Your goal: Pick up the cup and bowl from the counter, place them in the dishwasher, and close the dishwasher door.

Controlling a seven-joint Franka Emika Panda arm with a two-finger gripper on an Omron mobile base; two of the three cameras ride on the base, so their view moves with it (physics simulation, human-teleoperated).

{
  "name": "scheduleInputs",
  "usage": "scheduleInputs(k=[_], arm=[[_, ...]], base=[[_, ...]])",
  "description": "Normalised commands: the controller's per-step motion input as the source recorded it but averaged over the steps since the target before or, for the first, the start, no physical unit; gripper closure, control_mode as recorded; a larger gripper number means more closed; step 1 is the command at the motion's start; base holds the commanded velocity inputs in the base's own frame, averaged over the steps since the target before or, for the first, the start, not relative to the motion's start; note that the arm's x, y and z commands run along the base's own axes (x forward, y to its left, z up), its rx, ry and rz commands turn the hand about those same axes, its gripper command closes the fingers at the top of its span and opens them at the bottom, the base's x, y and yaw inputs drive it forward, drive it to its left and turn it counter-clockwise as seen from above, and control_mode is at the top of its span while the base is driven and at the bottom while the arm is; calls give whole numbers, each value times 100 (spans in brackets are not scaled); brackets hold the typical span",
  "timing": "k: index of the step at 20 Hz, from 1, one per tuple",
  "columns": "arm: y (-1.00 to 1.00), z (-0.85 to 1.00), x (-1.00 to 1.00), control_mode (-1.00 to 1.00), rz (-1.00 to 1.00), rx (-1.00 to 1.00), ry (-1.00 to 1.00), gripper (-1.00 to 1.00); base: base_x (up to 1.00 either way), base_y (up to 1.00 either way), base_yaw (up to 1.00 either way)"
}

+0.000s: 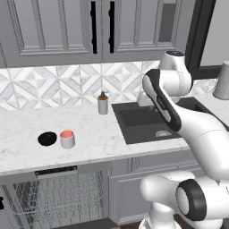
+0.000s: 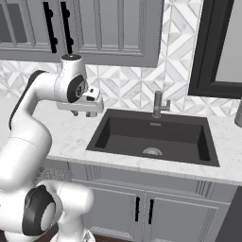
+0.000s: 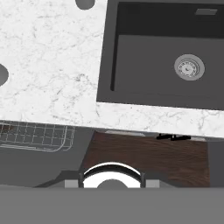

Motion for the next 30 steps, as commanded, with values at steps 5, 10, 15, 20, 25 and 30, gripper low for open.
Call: scheduleInputs(k=[5, 10, 15, 20, 25, 30], arm=[[20, -7, -36, -100, 2, 0, -1, -100], [74, -46, -62, -100, 8, 4, -1, -100], [100, -78, -20, -100, 2, 0, -7, -100], [98, -50, -2, -100, 0, 0, -4, -100], [75, -29, 1, -100, 0, 0, 3, -100], [52, -24, 12, -100, -1, 3, 3, -100]], base=[[0, 0, 0], [0, 0, 0], [0, 0, 0], [0, 0, 0], [0, 0, 0], [0, 0, 0]])
